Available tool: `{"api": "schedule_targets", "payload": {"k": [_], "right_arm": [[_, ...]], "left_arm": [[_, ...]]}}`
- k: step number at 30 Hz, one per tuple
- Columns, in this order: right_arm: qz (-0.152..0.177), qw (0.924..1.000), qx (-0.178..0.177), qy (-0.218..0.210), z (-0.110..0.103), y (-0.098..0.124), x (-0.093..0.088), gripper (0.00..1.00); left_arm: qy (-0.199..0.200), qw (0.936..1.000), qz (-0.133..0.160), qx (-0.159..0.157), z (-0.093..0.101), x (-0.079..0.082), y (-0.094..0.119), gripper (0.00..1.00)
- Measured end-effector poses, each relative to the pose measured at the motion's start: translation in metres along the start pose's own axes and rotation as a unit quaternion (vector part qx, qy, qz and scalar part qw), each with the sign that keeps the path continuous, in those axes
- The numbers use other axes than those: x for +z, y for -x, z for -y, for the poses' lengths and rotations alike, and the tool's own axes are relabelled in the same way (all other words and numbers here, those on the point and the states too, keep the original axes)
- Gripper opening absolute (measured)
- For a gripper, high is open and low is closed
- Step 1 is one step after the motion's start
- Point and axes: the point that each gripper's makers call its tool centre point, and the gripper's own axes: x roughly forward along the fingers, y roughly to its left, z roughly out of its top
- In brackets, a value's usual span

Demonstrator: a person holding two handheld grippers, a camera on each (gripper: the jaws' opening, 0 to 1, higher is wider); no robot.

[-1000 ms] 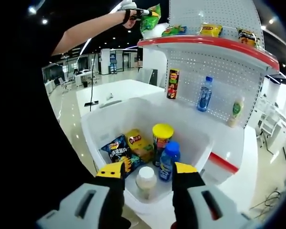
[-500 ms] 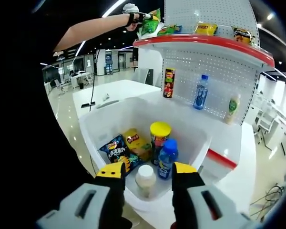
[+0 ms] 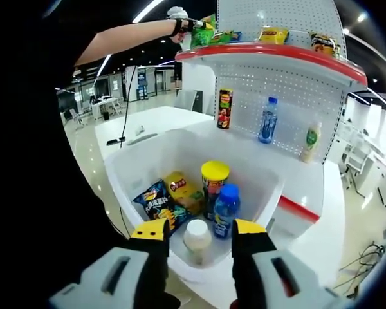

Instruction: Place the items from the shopping basket onto the snack and drink counter

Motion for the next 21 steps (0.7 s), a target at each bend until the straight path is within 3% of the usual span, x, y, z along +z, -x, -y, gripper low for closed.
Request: {"api": "schedule_targets", "payload": {"k": [18,21], "right_arm": [[-0.007,0.9999,-0.007,-0.008,-0.001,-0.001,-0.003,0.39],[-0.008,0.9999,-0.007,-0.009,0.0,-0.002,-0.003,0.39]], "left_arm": [[-0.012,0.9996,-0.024,0.009,-0.003,-0.021,-0.022,0.4],[-0.04,0.9987,-0.03,0.01,-0.001,-0.026,-0.024,0.4]]}}
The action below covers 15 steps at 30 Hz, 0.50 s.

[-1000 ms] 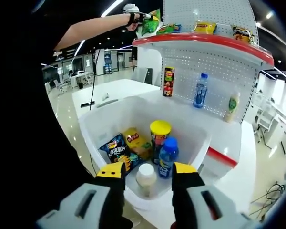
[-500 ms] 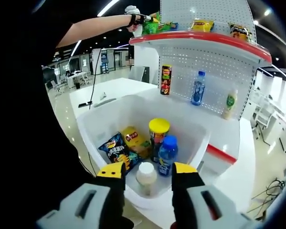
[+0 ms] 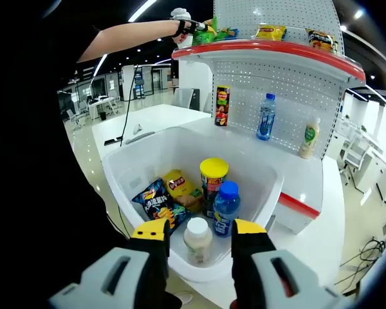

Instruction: Place the items from the shopping basket onto the snack and drink counter

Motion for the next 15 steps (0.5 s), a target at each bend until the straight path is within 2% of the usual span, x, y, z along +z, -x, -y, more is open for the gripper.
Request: {"api": "schedule_targets", "payload": {"k": [6,8,10,15], "right_arm": [[-0.002,1.0,0.001,0.002,0.001,-0.002,0.001,0.38],[-0.002,1.0,0.001,0.003,0.0,-0.003,0.002,0.38],[-0.001,1.0,0.001,0.004,0.0,-0.003,0.003,0.38],[-0.002,1.0,0.0,0.005,0.0,-0.003,0.003,0.38]], "left_arm": [[-0.013,0.9999,-0.002,0.01,0.0,-0.006,-0.003,0.43],[-0.019,0.9997,-0.006,0.011,0.0,-0.011,-0.004,0.46],[-0.008,0.9998,-0.012,0.011,-0.001,-0.016,-0.003,0.5],[-0.007,0.9997,-0.015,0.015,-0.003,-0.019,-0.004,0.57]]}}
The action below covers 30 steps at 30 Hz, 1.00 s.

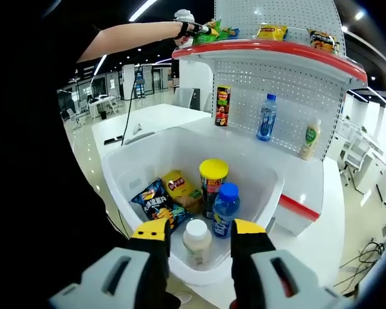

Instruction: Place the items from the shopping basket onto the snack and drink counter

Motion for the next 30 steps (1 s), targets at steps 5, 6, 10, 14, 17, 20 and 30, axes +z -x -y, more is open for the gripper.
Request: {"api": "schedule_targets", "payload": {"k": [5,6,10,14,17,20,30], "right_arm": [[-0.001,1.0,-0.001,-0.001,0.0,0.001,-0.002,0.38],[-0.001,1.0,-0.001,-0.001,0.0,0.001,-0.002,0.38],[0.0,1.0,0.001,-0.001,-0.002,0.0,-0.001,0.38],[0.0,1.0,0.003,0.001,-0.003,-0.001,-0.001,0.38],[-0.001,1.0,0.005,0.003,-0.003,-0.002,0.0,0.38],[0.0,1.0,0.007,0.004,-0.003,-0.003,0.002,0.38],[0.001,0.9999,0.009,0.006,-0.003,-0.004,0.003,0.38]], "left_arm": [[-0.007,1.0,0.003,-0.001,0.002,0.005,0.002,0.59],[-0.008,1.0,0.003,-0.002,0.002,0.006,0.002,0.59],[-0.006,1.0,0.005,-0.003,0.0,0.009,0.003,0.59],[-0.001,1.0,0.004,-0.004,-0.002,0.009,0.005,0.59],[-0.004,0.9999,0.007,-0.006,-0.001,0.011,0.008,0.59],[-0.002,0.9999,0.013,-0.011,0.0,0.016,0.011,0.59],[-0.01,0.9997,0.012,-0.021,0.007,0.021,0.015,0.6]]}}
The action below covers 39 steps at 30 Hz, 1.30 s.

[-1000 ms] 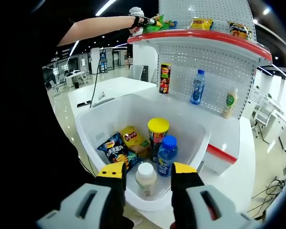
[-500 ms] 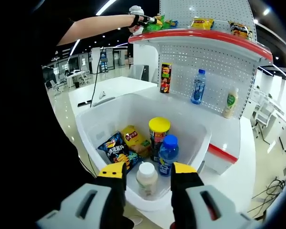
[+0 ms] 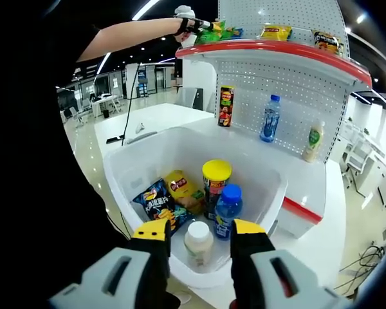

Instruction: Place the items from the shopping basket onto the snack and drink counter

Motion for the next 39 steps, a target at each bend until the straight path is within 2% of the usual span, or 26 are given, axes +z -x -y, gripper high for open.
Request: {"api": "schedule_targets", "payload": {"k": [8,16,21,27,31,34,39], "right_arm": [[0.001,1.0,0.005,0.003,-0.002,-0.003,0.001,0.37],[0.001,0.9998,0.016,0.01,-0.006,-0.008,0.004,0.37],[0.003,0.9997,0.021,0.014,-0.008,-0.01,0.006,0.37],[0.001,0.9994,0.028,0.018,-0.011,-0.012,0.005,0.37],[0.002,0.9992,0.033,0.021,-0.012,-0.014,0.008,0.37],[0.004,0.999,0.038,0.025,-0.013,-0.016,0.012,0.37],[0.006,0.9986,0.043,0.03,-0.014,-0.02,0.016,0.37]], "left_arm": [[-0.006,1.0,0.003,0.001,-0.004,0.005,0.008,0.6],[-0.013,0.9998,0.014,-0.007,-0.002,0.014,0.025,0.6],[-0.02,0.9996,0.01,-0.015,-0.004,0.009,0.037,0.6],[-0.031,0.9992,0.014,-0.022,-0.006,0.006,0.061,0.6],[-0.034,0.9986,0.015,-0.038,-0.003,0.002,0.079,0.6],[-0.029,0.9978,0.015,-0.058,0.006,0.0,0.097,0.6],[-0.037,0.9956,0.031,-0.08,0.022,0.003,0.128,0.6]]}}
